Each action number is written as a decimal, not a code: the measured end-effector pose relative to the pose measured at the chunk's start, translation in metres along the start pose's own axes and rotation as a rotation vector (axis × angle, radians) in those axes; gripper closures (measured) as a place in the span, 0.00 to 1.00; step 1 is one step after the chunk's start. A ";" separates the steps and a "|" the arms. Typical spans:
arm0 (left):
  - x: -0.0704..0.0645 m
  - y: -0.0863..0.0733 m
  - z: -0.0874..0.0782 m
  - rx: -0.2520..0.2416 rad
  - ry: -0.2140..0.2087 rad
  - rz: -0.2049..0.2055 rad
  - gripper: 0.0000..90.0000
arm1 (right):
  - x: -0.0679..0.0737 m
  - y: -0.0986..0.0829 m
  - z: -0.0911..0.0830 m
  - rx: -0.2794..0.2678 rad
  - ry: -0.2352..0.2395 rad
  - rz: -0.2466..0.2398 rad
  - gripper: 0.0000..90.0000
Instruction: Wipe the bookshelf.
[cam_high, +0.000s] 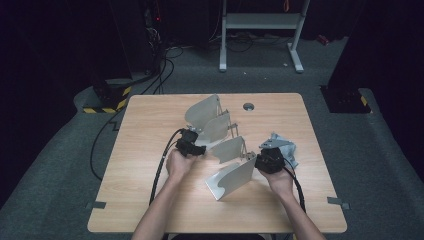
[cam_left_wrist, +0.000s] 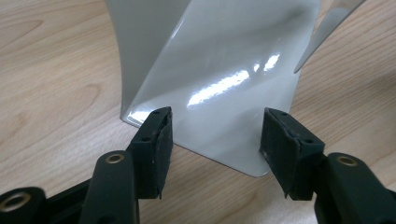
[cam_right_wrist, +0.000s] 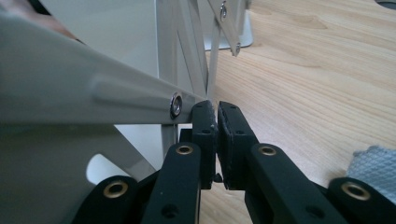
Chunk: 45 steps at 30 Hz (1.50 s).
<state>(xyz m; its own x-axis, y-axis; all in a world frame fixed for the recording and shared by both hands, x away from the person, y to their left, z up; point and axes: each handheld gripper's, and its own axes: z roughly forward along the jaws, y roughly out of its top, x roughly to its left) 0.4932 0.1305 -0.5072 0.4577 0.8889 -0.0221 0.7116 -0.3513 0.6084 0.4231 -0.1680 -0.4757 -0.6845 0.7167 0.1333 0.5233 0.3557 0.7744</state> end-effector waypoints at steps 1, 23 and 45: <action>-0.001 0.001 0.001 0.000 -0.003 0.004 0.49 | 0.001 -0.001 -0.001 -0.001 0.002 -0.003 0.96; -0.014 -0.007 -0.002 -0.031 -0.045 0.037 0.51 | 0.029 -0.010 -0.013 -0.027 0.043 -0.035 0.94; -0.034 -0.020 -0.011 -0.034 -0.041 0.088 0.51 | 0.017 0.009 0.007 -0.001 0.010 -0.011 0.90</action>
<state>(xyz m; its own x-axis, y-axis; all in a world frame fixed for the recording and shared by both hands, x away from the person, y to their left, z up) 0.4573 0.1108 -0.5101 0.5395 0.8420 0.0007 0.6497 -0.4168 0.6357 0.4193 -0.1480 -0.4713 -0.6951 0.7070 0.1307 0.5152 0.3631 0.7763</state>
